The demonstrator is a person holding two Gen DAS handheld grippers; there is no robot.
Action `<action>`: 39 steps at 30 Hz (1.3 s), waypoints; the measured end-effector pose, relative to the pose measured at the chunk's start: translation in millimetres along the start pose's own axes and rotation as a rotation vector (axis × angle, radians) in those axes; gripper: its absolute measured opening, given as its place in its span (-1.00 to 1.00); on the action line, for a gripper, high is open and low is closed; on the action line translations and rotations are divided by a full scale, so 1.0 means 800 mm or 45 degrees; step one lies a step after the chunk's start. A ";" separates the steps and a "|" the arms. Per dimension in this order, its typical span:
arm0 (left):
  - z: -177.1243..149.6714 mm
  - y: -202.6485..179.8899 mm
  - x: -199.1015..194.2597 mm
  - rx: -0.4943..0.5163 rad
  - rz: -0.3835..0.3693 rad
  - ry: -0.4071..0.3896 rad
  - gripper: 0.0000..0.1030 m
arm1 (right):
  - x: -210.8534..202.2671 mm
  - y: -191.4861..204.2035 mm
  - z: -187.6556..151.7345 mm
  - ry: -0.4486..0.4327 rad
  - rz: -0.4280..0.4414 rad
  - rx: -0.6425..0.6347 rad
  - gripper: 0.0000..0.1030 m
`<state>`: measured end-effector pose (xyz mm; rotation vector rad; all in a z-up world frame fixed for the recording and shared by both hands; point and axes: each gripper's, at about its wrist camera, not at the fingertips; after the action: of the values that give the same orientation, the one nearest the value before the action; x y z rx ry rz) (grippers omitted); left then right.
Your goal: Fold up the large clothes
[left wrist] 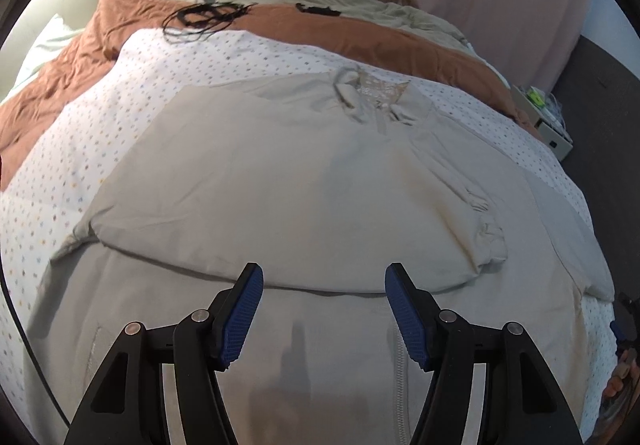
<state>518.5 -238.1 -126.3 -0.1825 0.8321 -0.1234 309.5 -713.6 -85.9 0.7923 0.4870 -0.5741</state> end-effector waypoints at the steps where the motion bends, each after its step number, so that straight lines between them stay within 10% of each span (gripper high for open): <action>1: -0.001 0.003 0.002 -0.022 -0.002 0.004 0.26 | 0.004 -0.006 0.008 0.003 -0.002 0.005 0.39; 26: -0.017 0.033 0.036 -0.016 0.103 0.031 0.26 | 0.103 -0.084 0.082 -0.012 -0.171 0.084 -0.25; 30: -0.013 0.036 0.031 -0.010 0.097 0.020 0.26 | 0.113 -0.085 0.094 -0.007 -0.197 0.069 -0.77; 39: 0.002 0.065 -0.010 -0.219 0.034 -0.058 0.26 | 0.037 -0.025 0.141 -0.117 -0.118 -0.060 -0.92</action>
<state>516.2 -185.9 -130.4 -0.3347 0.7998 -0.0219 340.4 -820.6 -45.5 0.6983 0.4529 -0.6798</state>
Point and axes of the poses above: each gripper's, at about its wrist camera, not at the fingertips, and x roughly the way its jaws point, y to its left, z to its top, and after that the axes turned 6 degrees about -y, right-handed
